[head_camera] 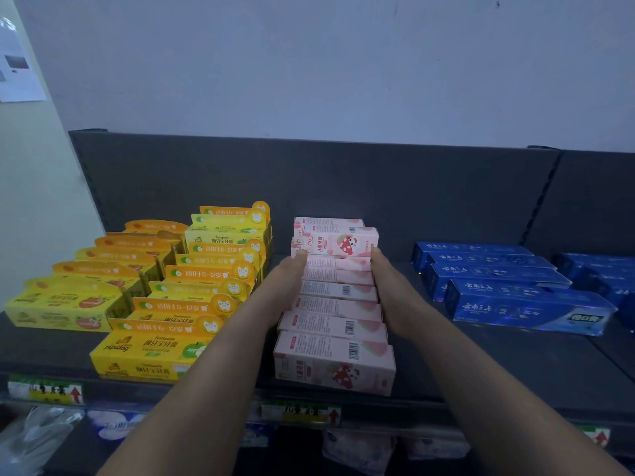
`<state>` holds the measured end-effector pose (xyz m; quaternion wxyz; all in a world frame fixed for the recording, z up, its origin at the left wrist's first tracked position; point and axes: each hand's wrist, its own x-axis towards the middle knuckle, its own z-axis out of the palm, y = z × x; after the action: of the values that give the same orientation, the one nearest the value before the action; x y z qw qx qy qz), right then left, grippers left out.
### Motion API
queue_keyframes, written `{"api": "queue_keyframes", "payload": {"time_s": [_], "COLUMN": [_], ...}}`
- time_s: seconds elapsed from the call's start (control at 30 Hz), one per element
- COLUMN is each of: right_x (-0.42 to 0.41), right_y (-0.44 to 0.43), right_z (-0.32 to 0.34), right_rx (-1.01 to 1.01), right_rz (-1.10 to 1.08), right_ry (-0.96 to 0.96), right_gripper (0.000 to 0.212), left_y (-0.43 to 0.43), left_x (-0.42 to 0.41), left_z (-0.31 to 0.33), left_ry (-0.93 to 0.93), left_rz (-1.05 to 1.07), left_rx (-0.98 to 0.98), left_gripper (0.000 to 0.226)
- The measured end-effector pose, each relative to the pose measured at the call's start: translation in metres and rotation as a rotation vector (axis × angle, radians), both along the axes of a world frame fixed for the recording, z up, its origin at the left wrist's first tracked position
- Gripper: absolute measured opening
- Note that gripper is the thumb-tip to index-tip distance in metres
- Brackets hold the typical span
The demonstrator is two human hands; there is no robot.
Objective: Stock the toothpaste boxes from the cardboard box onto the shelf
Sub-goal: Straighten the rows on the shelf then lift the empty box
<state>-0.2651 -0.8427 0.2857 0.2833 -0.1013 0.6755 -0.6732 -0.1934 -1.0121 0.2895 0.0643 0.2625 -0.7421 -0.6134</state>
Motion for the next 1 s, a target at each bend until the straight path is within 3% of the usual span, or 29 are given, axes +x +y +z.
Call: {"api": "queue_keyframes", "payload": {"time_s": [0.17, 0.23, 0.3, 0.4, 0.47, 0.6, 0.67, 0.83, 1.0], "right_x": [-0.016, -0.026, -0.034, -0.042, -0.047, -0.055, -0.058, -0.057, -0.055], "right_y": [-0.005, -0.010, -0.015, -0.021, -0.025, -0.035, -0.040, -0.040, -0.038], "right_z": [0.008, 0.008, 0.010, 0.010, 0.009, 0.010, 0.008, 0.004, -0.002], "right_rx": [0.033, 0.078, 0.103, 0.080, 0.048, -0.005, -0.044, -0.088, -0.095], "right_rz": [-0.091, -0.131, -0.167, -0.202, -0.201, -0.197, -0.167, -0.125, -0.088], "right_ry": [0.096, 0.128, 0.160, 0.183, 0.219, 0.273, 0.271, 0.306, 0.352], "right_gripper": [0.057, 0.050, 0.033, 0.064, 0.070, 0.059, 0.044, 0.030, 0.030], "left_y": [-0.014, -0.026, -0.023, -0.018, -0.022, -0.025, -0.025, -0.024, -0.023], "left_x": [-0.024, -0.041, -0.039, -0.042, -0.050, -0.063, -0.065, -0.067, -0.059], "left_z": [-0.003, -0.009, 0.004, 0.016, 0.016, 0.014, 0.012, 0.006, 0.003], "left_ry": [0.018, 0.032, 0.038, 0.048, 0.070, 0.135, 0.155, 0.151, 0.083], "left_rz": [0.036, 0.051, 0.067, 0.057, 0.065, 0.020, 0.001, -0.032, -0.047], "left_rx": [0.018, 0.033, 0.010, -0.010, -0.024, 0.042, 0.085, 0.087, -0.090], "left_gripper": [0.100, 0.105, 0.101, 0.086, 0.078, 0.064, 0.053, 0.055, 0.065]}}
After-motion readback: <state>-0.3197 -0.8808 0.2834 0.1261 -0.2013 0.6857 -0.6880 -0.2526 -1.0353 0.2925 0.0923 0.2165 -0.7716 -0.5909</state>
